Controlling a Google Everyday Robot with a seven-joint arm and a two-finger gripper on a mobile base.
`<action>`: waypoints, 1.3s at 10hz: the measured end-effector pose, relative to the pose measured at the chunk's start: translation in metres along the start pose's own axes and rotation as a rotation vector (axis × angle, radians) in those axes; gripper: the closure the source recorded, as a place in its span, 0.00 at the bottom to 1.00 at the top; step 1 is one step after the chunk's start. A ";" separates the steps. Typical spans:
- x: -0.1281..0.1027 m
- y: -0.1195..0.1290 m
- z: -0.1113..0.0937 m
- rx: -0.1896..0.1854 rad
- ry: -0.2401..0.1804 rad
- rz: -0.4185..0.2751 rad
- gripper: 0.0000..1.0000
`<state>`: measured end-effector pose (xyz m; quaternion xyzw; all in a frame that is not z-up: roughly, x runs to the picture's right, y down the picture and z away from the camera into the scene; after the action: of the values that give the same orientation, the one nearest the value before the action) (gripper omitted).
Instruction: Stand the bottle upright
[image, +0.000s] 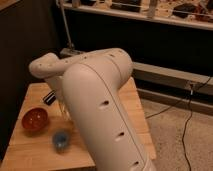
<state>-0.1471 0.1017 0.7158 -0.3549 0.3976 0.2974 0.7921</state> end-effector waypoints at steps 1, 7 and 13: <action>0.000 -0.001 -0.003 -0.002 -0.007 0.003 0.22; -0.014 -0.005 -0.060 -0.151 -0.297 0.092 0.22; -0.017 -0.030 -0.085 -0.169 -0.472 0.235 0.22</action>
<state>-0.1691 0.0140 0.7035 -0.2919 0.2141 0.4938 0.7907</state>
